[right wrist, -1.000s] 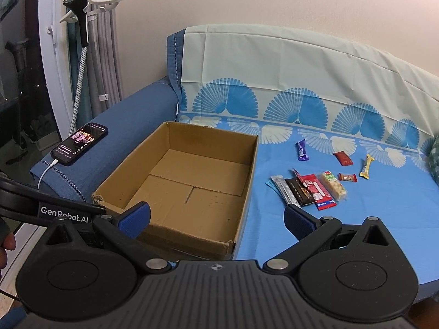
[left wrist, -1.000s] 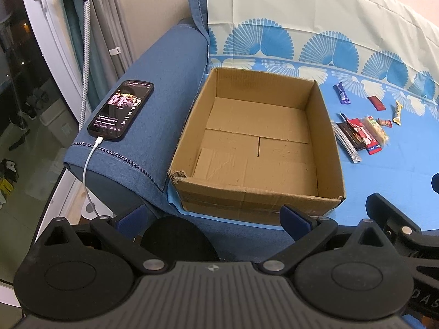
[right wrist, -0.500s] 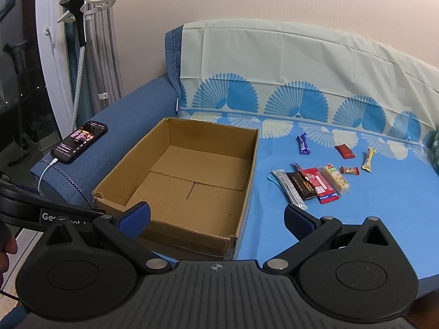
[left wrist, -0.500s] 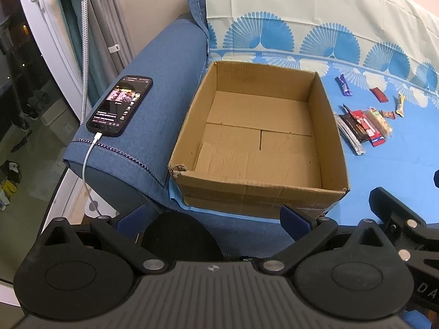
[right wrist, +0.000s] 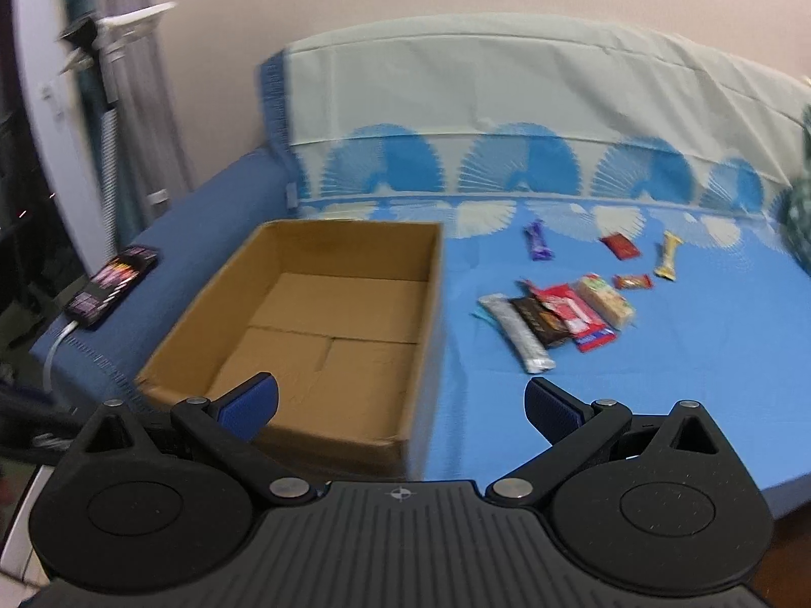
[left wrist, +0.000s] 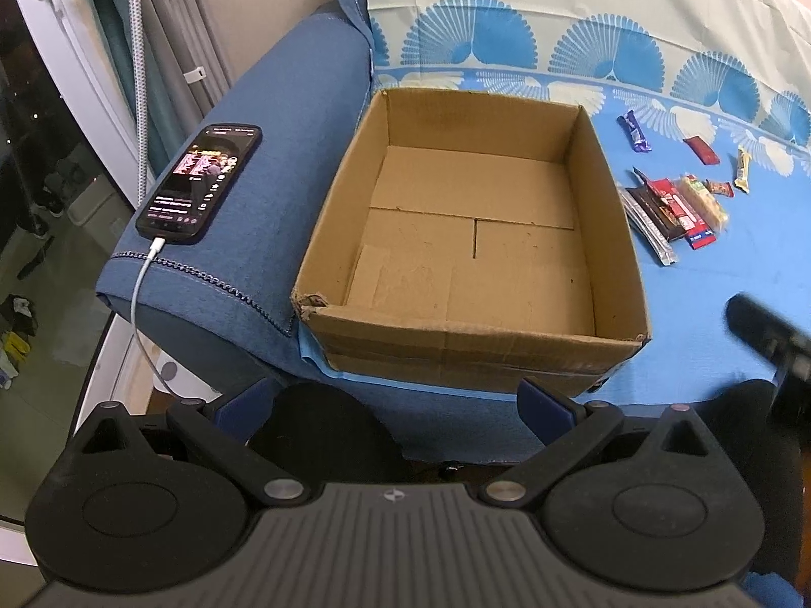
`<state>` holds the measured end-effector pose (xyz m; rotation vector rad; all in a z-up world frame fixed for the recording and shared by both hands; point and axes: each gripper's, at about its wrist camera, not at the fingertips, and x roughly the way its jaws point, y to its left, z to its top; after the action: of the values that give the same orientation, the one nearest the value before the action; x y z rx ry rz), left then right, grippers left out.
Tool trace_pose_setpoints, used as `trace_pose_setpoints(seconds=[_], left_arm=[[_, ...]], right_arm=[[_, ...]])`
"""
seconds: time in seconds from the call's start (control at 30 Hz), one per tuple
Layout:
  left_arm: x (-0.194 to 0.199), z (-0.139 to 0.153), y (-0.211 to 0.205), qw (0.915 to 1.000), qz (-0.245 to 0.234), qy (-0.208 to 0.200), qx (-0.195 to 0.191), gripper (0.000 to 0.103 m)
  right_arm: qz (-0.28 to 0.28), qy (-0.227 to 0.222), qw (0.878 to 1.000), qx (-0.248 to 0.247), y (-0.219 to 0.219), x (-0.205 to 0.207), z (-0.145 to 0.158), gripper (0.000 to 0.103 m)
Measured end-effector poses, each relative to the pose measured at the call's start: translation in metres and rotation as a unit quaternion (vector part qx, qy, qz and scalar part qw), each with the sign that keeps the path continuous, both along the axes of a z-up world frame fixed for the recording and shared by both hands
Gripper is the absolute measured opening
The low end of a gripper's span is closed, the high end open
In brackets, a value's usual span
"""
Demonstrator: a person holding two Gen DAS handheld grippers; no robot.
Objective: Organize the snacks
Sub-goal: 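Grasp the silver stick pack with the left tool while the right tool grasps the peanut bar pack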
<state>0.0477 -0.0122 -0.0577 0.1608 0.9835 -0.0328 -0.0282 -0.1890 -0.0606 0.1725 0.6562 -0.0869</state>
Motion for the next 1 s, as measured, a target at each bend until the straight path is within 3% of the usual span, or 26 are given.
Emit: trace_pose_setpoints(seconds=[0.33,0.5,0.63,0.77,1.0], left_arm=[[0.04,-0.002,-0.051,0.9992,-0.024,0.03,0.013,0.103],[0.074,0.0,-0.115,0.9963,-0.067,0.052,-0.013,0.103],[0.105,-0.004,-0.192,0.9911,-0.11,0.07,-0.028,0.103],[0.147,-0.039,-0.273,0.9832,-0.139,0.114,-0.033,0.103],[0.227,-0.149,-0.335,0.9781,-0.094,0.185,0.012,0.103]], right_arm=[[-0.145,0.01,0.989,0.031,-0.129,0.04,-0.038,0.103],[-0.184,0.021,0.982,0.034,-0.198,0.071,-0.061,0.103],[-0.197,0.035,0.979,0.036,-0.244,0.094,-0.084,0.103],[-0.182,0.057,0.981,0.025,-0.282,0.124,-0.108,0.103],[-0.11,0.101,0.989,0.003,-0.334,0.191,-0.157,0.103]])
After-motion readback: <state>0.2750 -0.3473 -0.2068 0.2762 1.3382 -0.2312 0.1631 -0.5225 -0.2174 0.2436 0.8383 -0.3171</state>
